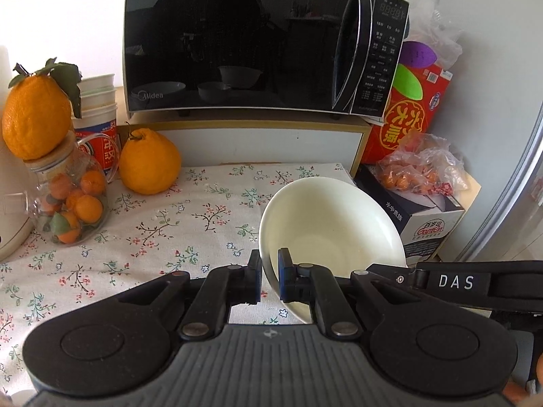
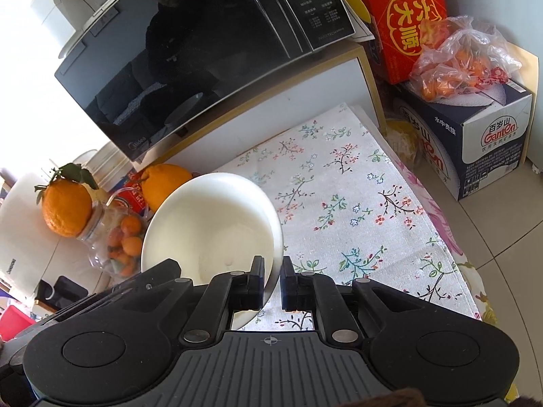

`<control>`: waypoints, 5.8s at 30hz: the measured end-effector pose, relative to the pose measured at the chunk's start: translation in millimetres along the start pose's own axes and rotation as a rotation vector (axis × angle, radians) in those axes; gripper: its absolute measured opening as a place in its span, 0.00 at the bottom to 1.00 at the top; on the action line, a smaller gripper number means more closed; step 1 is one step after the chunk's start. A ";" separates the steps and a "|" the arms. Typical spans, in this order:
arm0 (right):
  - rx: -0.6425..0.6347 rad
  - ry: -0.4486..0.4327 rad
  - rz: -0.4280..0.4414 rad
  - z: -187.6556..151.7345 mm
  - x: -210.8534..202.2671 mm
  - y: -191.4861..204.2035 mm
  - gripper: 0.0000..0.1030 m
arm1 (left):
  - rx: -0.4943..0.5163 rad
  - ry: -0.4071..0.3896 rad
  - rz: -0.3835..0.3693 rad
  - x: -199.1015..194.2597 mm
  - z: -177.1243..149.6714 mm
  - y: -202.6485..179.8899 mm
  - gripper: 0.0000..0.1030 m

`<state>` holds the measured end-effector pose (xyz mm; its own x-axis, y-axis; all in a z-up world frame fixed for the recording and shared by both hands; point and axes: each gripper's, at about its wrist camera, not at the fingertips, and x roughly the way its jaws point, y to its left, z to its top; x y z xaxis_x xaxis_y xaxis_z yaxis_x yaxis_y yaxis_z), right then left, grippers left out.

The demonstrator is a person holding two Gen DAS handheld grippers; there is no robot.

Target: Organize plates and bowls

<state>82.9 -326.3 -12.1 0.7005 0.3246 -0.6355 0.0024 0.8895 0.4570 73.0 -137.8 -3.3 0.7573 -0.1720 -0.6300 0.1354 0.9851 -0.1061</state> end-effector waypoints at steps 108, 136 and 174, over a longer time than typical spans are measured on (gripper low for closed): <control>-0.356 0.140 -0.152 -100.5 -50.8 48.5 0.49 | -0.044 0.210 -0.025 -60.0 -86.8 45.8 0.25; -0.342 0.243 -0.170 -108.6 -14.9 43.5 0.57 | -0.009 0.251 -0.047 -35.7 -93.4 40.6 0.23; -0.317 0.244 -0.179 -114.6 -4.2 50.4 0.14 | -0.080 0.223 -0.056 -37.8 -103.2 41.4 0.11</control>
<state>-1.8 -245.9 -57.8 0.5199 0.1891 -0.8330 -0.1375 0.9810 0.1369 -15.9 -90.0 -63.3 0.5889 -0.2297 -0.7749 0.1150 0.9728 -0.2009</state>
